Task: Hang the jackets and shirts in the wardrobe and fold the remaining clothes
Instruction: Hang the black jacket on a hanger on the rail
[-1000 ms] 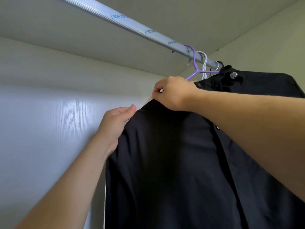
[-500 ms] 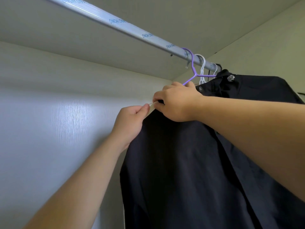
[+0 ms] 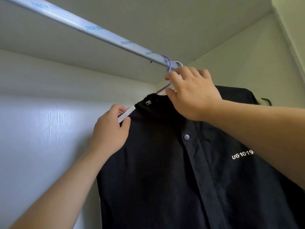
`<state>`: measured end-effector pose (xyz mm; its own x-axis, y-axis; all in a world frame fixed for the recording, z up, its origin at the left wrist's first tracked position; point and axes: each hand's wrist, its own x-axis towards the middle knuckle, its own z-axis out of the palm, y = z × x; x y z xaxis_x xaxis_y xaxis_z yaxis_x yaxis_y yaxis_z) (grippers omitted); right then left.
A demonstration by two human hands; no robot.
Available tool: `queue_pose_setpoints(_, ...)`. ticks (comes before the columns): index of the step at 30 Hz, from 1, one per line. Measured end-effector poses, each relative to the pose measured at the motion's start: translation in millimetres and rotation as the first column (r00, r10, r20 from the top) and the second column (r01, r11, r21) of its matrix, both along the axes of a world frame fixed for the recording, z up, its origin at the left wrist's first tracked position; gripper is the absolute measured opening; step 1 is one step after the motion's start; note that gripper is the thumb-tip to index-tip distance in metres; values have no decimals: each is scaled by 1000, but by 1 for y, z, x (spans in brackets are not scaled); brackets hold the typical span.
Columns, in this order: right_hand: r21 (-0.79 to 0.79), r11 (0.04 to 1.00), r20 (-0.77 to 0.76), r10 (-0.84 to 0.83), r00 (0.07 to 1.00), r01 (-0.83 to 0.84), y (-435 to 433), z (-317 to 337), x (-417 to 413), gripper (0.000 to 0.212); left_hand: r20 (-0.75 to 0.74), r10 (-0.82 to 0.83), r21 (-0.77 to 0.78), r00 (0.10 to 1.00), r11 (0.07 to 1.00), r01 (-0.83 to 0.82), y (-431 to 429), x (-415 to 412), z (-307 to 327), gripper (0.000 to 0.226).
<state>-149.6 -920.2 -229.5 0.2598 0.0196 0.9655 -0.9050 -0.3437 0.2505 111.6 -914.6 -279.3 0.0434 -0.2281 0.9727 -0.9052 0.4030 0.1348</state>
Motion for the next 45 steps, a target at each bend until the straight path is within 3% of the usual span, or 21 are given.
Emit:
queue_pose_setpoints(3, 52, 999, 295, -15, 955, 0, -11, -1, -39, 35, 35, 112, 11, 993, 994, -112, -7, -14, 9, 19)
queue_pose_setpoints(7, 402, 916, 489, -223, 843, 9, -17, -6, -87, 48, -63, 138, 90, 988, 987, -132, -19, -27, 29, 39)
queue_pose_setpoints(10, 602, 750, 588, -183, 788, -274, -16, -11, -107, 61, -137, 155, 106, 978, 984, -141, -26, -33, 39, 50)
queue_pose_setpoints(13, 483, 640, 779, -2, 627, -598, -9, -11, -117, 49, -194, 188, 132, 963, 978, -164, -25, -41, 45, 46)
queue_pose_setpoints(16, 471, 496, 826, 43, 563, -729, 2, -8, -122, 33, -123, 116, -104, 986, 986, -129, -21, -60, 46, 28)
queue_pose_setpoints(18, 516, 411, 813, 40, 581, -752, 8, -8, -126, 34, 47, 50, -325, 998, 945, -33, -11, -87, 45, 22)
queue_pose_setpoints(20, 570, 342, 789, 24, 613, -747, 14, -9, -132, 41, 251, 23, -423, 968, 902, 88, 0, -118, 48, 24)
queue_pose_setpoints(22, 624, 250, 762, 16, 647, -741, 18, -12, -138, 51, 331, -8, -322, 944, 939, 121, 7, -151, 55, 34)
queue_pose_setpoints(25, 639, 131, 757, 65, 650, -758, 20, -15, -142, 66, 236, -4, -15, 972, 1000, 8, 10, -190, 70, 45)
queue_pose_setpoints(30, 547, -63, 836, 85, 542, -835, 23, -17, -153, 82, 264, 22, 168, 964, 983, -68, 10, -206, 92, 55)
queue_pose_setpoints(32, 513, -49, 858, 74, 509, -857, 24, -19, -158, 66, 279, 30, 228, 960, 969, -96, 11, -205, 100, 45)
queue_pose_setpoints(35, 468, 23, 882, 53, 469, -883, 28, -20, -161, 32, 285, 53, 182, 957, 977, -108, 12, -202, 111, 39)
queue_pose_setpoints(38, 505, -9, 863, 40, 504, -863, 39, -15, -160, 33, 232, -26, 230, 972, 973, -29, 17, -189, 122, 43)
queue_pose_setpoints(41, 548, -36, 836, 44, 547, -836, 47, -9, -159, 36, 137, -305, 518, 942, 833, 195, 31, -171, 137, 33)
queue_pose_setpoints(43, 574, -42, 819, 51, 572, -818, 50, -7, -156, 34, 138, -349, 665, 927, 726, 175, 39, -161, 147, 22)
queue_pose_setpoints(45, 595, -43, 803, 61, 593, -802, 53, -6, -151, 27, 150, -281, 660, 948, 742, 116, 42, -158, 155, 14)
